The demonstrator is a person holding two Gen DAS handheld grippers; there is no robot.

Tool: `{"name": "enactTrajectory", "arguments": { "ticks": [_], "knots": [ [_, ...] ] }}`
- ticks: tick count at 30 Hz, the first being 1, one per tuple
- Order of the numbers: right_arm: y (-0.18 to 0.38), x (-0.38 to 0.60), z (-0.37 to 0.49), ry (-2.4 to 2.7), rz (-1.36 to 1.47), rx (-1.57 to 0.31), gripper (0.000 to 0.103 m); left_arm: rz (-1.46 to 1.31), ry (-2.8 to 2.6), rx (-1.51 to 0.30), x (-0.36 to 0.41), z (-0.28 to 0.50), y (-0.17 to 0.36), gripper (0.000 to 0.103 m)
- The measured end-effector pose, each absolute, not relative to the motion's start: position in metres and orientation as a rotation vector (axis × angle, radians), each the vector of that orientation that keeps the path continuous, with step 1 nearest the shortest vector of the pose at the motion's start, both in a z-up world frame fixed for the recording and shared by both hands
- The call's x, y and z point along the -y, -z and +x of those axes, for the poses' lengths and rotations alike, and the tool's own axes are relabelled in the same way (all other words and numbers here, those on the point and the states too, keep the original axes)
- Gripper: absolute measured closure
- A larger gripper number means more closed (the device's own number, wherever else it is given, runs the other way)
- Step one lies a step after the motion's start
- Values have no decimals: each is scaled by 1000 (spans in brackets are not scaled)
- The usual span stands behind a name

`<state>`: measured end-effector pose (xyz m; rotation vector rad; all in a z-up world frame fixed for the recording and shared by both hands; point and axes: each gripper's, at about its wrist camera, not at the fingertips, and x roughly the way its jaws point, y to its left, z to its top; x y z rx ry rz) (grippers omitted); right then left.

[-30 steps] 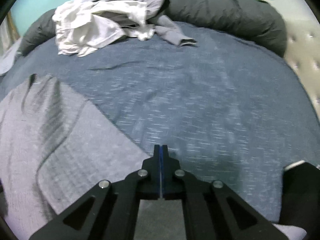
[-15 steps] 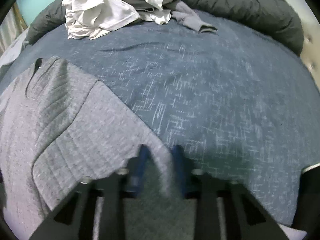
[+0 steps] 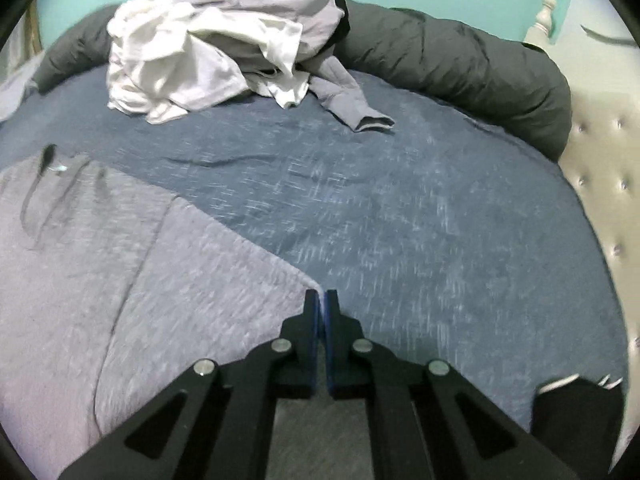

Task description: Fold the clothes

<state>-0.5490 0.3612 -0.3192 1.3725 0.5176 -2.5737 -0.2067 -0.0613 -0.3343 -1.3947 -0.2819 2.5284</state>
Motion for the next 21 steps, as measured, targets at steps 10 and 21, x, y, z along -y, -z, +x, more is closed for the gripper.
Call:
{"name": "enactTrajectory", "arguments": {
  "ticks": [10,21],
  "knots": [
    [302,-410,-529,2739,1390,-432,82,-1400,-2522,291,65,-208,335,71],
    [214,-590,-410,3019,1377,-131,54,-1401,-2533,272,64,-206,332,71]
  ]
}}
